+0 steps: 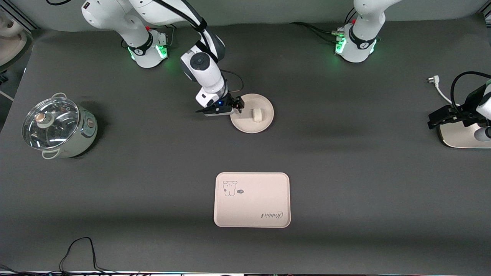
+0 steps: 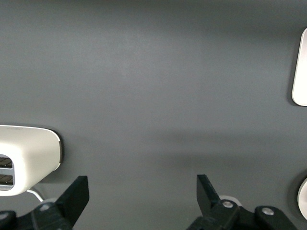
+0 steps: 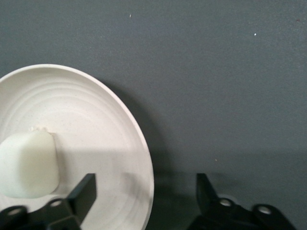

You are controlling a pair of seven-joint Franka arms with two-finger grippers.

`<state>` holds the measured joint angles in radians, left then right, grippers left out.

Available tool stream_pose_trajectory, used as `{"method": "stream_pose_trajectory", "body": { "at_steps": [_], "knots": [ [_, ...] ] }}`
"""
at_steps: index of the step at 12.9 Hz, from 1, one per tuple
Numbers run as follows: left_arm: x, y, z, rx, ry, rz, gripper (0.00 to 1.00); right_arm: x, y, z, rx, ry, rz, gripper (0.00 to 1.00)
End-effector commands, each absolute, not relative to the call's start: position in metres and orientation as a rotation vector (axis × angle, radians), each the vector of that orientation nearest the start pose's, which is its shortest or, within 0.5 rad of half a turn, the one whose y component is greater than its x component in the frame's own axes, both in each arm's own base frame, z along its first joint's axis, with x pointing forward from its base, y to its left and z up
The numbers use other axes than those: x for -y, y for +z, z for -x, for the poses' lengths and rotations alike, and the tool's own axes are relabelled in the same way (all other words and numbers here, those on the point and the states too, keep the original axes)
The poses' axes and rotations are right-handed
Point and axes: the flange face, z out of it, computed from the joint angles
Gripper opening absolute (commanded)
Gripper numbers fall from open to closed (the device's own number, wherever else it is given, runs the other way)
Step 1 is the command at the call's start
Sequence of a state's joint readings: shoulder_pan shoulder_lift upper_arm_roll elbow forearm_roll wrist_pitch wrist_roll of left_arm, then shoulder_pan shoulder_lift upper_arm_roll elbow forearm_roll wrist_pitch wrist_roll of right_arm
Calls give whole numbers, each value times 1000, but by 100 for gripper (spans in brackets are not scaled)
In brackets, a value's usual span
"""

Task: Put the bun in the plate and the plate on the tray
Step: 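Lower the right gripper to the plate rim and grasp it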

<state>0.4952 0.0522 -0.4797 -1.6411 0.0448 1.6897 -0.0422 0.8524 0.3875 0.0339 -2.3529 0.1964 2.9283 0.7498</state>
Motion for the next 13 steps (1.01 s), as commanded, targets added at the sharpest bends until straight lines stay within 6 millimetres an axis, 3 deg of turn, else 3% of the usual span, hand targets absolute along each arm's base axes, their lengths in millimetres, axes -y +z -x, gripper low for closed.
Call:
{"method": "stream_pose_trajectory", "body": {
  "at_steps": [1, 2, 6, 13],
  "knots": [
    [-19, 580, -577, 61, -26, 3124, 100, -405, 180, -345, -122, -113, 2941, 63],
    [-19, 578, -578, 61, -22, 3127, 100, -408, 179, -347, -120, -115, 2939, 59],
    [-18, 580, -579, 57, -30, 3130, 100, -409, 177, -347, -120, -112, 2941, 24],
    [-23, 578, -581, 64, -38, 3132, 100, -409, 183, -350, -123, -115, 2938, 0]
  ]
}}
